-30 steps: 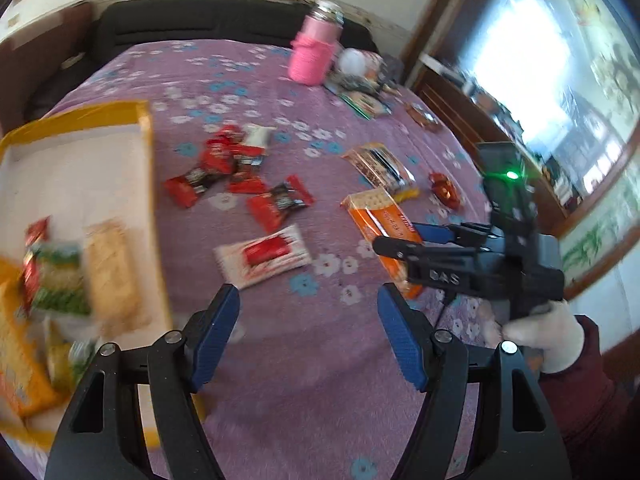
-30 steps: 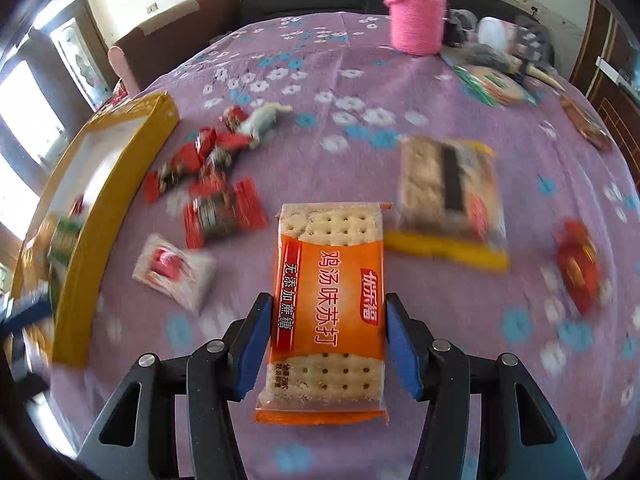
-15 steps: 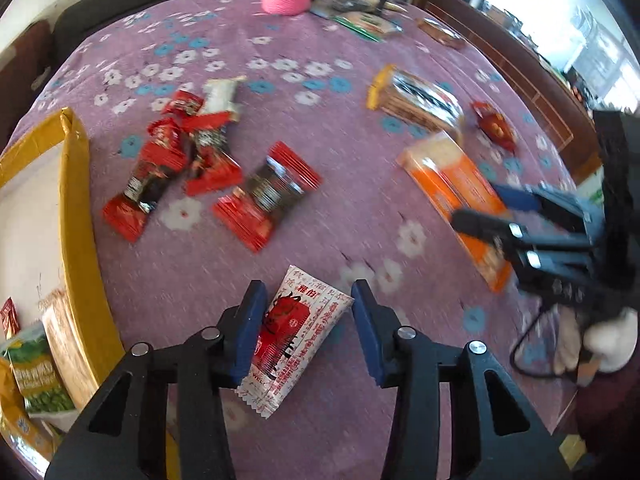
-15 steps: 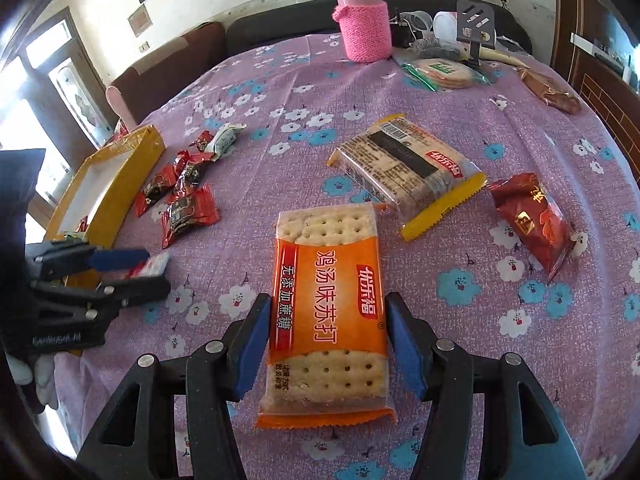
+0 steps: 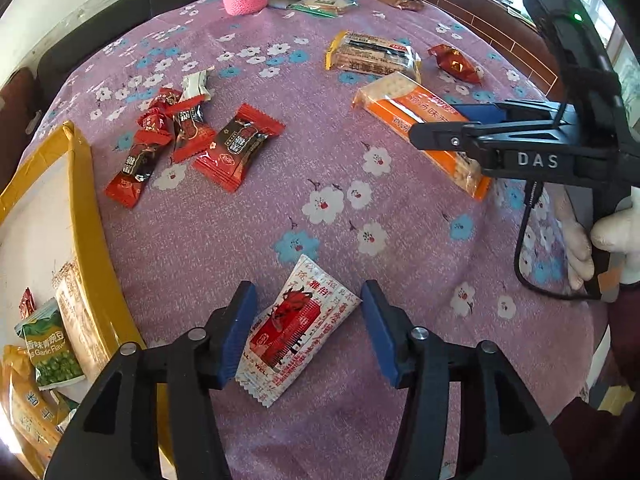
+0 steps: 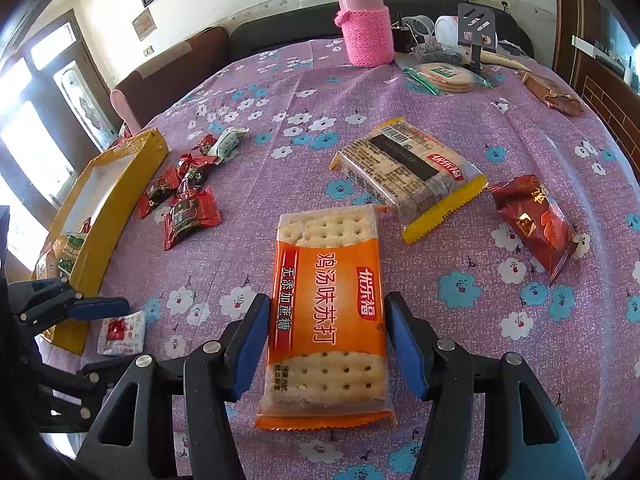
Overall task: Organize snacks
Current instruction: 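Grasp orange cracker pack with right gripper while left grasps white-red sachet, then release cracker pack into tray with right gripper while left releases sachet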
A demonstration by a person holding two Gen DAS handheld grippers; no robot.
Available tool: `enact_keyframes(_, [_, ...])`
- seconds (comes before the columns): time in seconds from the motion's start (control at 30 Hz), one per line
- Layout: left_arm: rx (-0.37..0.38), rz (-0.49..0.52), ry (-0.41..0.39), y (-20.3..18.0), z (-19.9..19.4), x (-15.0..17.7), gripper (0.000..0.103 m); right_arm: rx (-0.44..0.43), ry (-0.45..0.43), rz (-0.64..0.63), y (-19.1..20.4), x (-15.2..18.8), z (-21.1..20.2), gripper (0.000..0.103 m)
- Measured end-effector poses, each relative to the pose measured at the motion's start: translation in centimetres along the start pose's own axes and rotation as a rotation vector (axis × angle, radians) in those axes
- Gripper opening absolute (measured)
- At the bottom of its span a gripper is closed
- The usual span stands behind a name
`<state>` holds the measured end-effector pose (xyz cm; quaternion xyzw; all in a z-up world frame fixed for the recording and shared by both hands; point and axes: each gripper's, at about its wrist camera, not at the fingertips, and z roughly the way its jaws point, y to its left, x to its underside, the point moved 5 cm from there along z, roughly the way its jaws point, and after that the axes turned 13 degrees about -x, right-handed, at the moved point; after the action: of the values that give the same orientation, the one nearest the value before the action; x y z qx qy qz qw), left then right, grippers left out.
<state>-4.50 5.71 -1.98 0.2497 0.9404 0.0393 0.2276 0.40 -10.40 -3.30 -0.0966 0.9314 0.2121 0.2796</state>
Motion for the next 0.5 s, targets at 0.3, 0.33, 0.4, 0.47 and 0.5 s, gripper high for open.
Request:
enact_keyframes(0.3, [0.037,-0.107,-0.08,0.6,-2.1,1.5,0.034,0.042,0.017,-0.028,1.1,0.3,0.3,0.057])
enact_keyframes(0.33, [0.061,-0.137,-0.105,1.1,-2.9,1.7,0.034,0.038,0.012,-0.019,1.1,0.4,0.2,0.057])
enact_keyframes(0.4, [0.076,-0.167,-0.131,1.9,-3.9,1.8,0.034,0.023,0.003,0.008,1.0,0.5,-0.1,0.057])
enact_keyframes(0.47, [0.077,-0.196,-0.163,2.5,-5.2,1.8,0.034,-0.009,-0.009,0.039,1.0,0.6,-0.4,0.057])
enact_keyframes(0.5, [0.079,-0.211,-0.175,2.9,-5.8,1.8,0.034,-0.019,-0.013,0.046,1.1,0.7,-0.6,0.057])
